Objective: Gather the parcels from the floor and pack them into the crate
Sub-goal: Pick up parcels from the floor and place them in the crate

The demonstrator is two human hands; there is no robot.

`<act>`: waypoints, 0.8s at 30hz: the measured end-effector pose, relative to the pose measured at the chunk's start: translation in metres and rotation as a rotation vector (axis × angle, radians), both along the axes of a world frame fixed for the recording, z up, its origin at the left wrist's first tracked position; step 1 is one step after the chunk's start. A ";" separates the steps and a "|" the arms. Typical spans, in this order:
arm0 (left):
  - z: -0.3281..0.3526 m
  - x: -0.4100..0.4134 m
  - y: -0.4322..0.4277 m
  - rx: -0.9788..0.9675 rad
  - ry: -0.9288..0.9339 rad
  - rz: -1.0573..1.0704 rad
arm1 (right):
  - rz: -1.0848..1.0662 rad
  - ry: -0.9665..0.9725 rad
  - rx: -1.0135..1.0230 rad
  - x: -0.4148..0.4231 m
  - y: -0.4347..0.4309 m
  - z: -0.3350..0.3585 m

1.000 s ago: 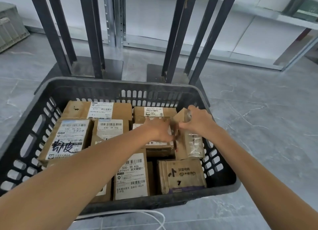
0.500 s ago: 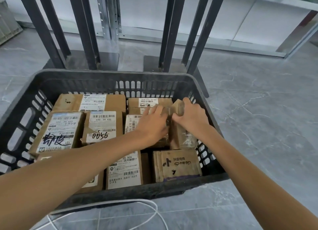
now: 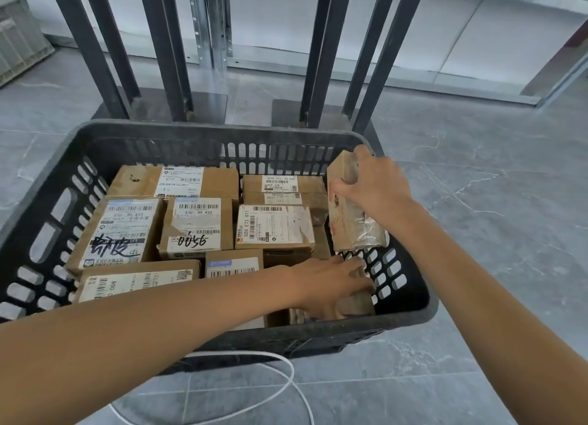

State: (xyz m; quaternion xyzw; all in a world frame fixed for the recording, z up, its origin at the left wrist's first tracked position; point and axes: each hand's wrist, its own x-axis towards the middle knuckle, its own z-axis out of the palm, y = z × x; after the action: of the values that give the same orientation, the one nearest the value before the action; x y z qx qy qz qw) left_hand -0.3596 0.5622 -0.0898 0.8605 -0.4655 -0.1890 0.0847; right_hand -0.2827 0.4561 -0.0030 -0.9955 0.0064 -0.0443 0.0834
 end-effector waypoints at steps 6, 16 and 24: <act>0.004 0.007 0.003 0.051 0.076 0.071 | 0.018 0.028 0.045 -0.004 -0.003 0.004; 0.020 0.012 0.003 0.012 -0.021 0.064 | -0.007 0.041 0.165 -0.005 -0.002 0.013; 0.010 0.002 0.016 -0.028 -0.040 0.133 | -0.007 0.043 0.164 -0.008 0.001 0.014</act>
State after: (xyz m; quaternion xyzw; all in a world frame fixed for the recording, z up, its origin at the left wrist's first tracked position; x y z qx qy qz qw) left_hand -0.3576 0.5779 -0.0797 0.8920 -0.4112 -0.1593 0.0998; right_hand -0.2903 0.4574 0.0113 -0.9860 0.0154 -0.0227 0.1645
